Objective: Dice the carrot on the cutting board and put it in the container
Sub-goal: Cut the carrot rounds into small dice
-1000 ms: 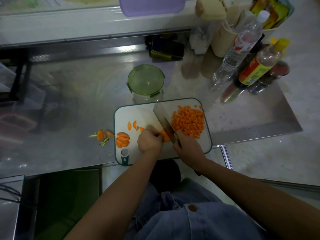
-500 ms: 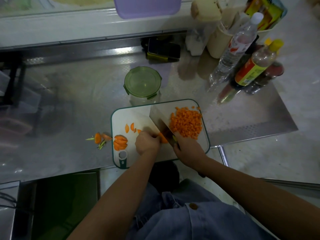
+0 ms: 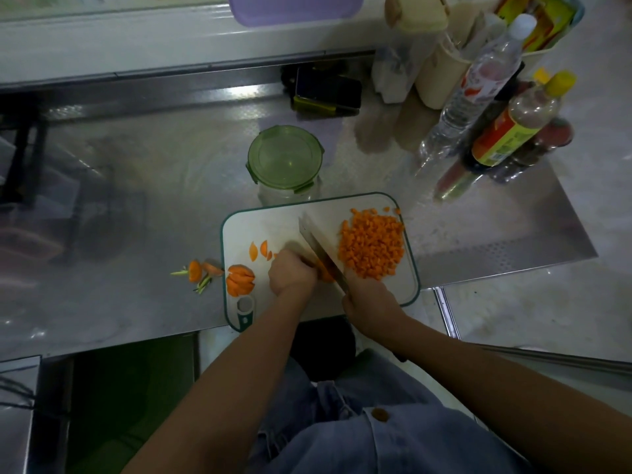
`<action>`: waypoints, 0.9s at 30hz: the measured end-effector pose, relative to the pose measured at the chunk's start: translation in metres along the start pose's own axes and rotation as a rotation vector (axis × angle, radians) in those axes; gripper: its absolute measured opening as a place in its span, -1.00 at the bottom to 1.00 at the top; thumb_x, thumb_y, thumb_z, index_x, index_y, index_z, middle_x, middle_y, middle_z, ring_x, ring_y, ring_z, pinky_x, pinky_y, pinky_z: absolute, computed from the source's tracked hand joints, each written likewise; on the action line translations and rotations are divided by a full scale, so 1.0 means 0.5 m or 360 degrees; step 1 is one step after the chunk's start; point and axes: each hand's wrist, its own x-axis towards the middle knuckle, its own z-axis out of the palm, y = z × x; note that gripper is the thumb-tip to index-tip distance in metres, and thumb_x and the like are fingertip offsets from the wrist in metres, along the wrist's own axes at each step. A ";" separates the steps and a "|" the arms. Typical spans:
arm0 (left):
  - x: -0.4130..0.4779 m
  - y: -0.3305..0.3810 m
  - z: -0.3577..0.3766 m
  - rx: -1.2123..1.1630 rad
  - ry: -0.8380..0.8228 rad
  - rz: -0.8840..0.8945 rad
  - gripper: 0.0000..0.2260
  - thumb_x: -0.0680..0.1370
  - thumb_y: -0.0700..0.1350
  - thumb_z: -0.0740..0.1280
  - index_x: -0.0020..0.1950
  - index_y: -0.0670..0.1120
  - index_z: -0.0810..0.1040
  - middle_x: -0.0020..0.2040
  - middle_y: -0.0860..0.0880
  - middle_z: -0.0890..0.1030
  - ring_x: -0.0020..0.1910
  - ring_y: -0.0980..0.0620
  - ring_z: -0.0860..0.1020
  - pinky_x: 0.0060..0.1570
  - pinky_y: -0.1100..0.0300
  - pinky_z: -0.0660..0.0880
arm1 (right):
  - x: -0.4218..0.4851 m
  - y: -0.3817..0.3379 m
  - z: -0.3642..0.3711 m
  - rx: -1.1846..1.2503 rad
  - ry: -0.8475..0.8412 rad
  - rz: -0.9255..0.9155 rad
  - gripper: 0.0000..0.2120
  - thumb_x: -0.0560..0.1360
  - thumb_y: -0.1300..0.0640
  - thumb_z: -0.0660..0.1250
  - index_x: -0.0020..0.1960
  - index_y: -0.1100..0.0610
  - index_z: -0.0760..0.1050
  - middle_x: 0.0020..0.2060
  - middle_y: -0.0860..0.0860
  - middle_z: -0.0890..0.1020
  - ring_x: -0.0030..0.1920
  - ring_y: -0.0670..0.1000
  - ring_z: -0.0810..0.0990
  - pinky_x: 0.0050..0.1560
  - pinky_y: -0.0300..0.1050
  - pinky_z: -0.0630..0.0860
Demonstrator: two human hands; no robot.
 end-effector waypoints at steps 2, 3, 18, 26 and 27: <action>0.004 -0.001 0.001 0.0010 -0.0008 0.0005 -0.86 0.34 -0.07 0.47 -0.17 -0.10 0.68 -0.22 -0.12 0.67 -0.19 -0.10 0.64 -0.22 0.12 0.58 | 0.000 0.000 0.003 -0.0002 0.0032 -0.0012 -0.83 0.49 0.26 0.19 0.09 0.23 0.38 -0.15 0.19 0.53 -0.15 0.24 0.54 -0.19 0.13 0.53; 0.005 -0.001 0.002 0.0015 -0.0009 0.0010 -0.86 0.34 -0.07 0.47 -0.17 -0.10 0.69 -0.22 -0.13 0.67 -0.20 -0.10 0.65 -0.20 0.10 0.60 | 0.000 -0.001 0.005 -0.0005 0.0051 -0.0020 -0.84 0.49 0.27 0.19 0.07 0.24 0.38 -0.15 0.20 0.52 -0.15 0.24 0.54 -0.21 0.14 0.53; -0.005 -0.010 0.004 -0.0032 0.0049 0.0028 -0.85 0.38 -0.05 0.47 -0.10 -0.06 0.70 -0.18 -0.11 0.68 -0.15 -0.09 0.63 -0.16 0.13 0.58 | 0.005 0.004 -0.011 -0.0051 0.0165 -0.0110 -0.83 0.53 0.19 0.19 0.12 0.17 0.38 -0.21 0.15 0.58 -0.24 0.18 0.58 -0.22 0.14 0.55; -0.004 -0.015 0.008 -0.0035 0.0050 0.0085 -0.87 0.40 -0.06 0.45 -0.10 -0.05 0.71 -0.18 -0.10 0.68 -0.15 -0.10 0.63 -0.18 0.17 0.53 | -0.003 -0.003 0.000 -0.0060 0.0077 -0.0068 -0.82 0.50 0.25 0.21 0.09 0.23 0.40 -0.15 0.19 0.56 -0.17 0.20 0.56 -0.20 0.10 0.54; -0.004 -0.014 0.008 -0.0040 0.0047 0.0081 -0.87 0.39 -0.06 0.46 -0.10 -0.04 0.71 -0.17 -0.10 0.68 -0.15 -0.09 0.63 -0.19 0.17 0.52 | -0.003 -0.004 0.003 -0.0053 0.0070 -0.0063 -0.84 0.50 0.25 0.21 0.08 0.24 0.40 -0.15 0.19 0.55 -0.17 0.20 0.56 -0.20 0.12 0.54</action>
